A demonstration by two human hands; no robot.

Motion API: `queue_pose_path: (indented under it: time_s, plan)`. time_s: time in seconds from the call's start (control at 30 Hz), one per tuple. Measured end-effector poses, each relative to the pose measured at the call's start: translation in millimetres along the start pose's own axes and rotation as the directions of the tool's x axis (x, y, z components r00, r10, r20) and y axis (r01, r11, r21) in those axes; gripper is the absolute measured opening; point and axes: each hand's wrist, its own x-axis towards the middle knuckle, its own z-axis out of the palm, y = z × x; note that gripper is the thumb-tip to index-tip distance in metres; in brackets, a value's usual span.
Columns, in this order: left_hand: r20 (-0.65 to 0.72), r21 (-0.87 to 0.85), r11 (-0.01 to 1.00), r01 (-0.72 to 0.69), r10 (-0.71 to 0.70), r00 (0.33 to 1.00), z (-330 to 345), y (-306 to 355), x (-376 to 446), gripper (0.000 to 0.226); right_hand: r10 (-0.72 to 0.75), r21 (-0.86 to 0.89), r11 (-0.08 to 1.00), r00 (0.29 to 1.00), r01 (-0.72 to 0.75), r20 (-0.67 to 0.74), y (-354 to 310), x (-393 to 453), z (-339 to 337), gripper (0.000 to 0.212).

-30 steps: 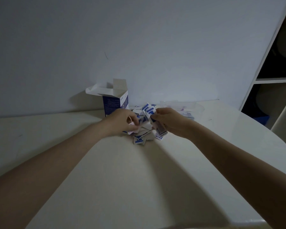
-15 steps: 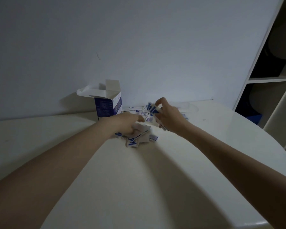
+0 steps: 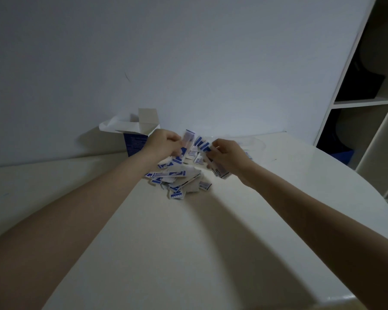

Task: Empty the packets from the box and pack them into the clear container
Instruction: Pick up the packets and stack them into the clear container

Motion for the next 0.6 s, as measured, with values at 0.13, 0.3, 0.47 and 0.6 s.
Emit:
queue_pose_path:
  time_s: [0.13,0.3,0.47,0.6]
  plan:
    - [0.129,-0.327,0.926,0.190,-0.156,0.979,2,9,-13,0.010,0.085,0.191,0.978,0.996,-0.082,-0.009,-11,-3,-2,0.008]
    - [0.185,-0.316,0.920,0.232,-0.180,0.966,11,9,-25,0.013,0.082,0.265,0.959,0.993,-0.101,0.079,-17,-14,-5,0.008]
    - [0.288,0.119,0.992,0.036,-0.069,0.955,16,14,-29,0.014,0.014,-0.036,0.999,0.995,-0.010,0.095,-23,-19,-10,0.021]
    - [0.333,0.153,0.988,-0.013,-0.039,0.942,17,16,-31,0.003,-0.011,-0.159,0.987,1.000,0.009,-0.009,-19,-20,-13,0.017]
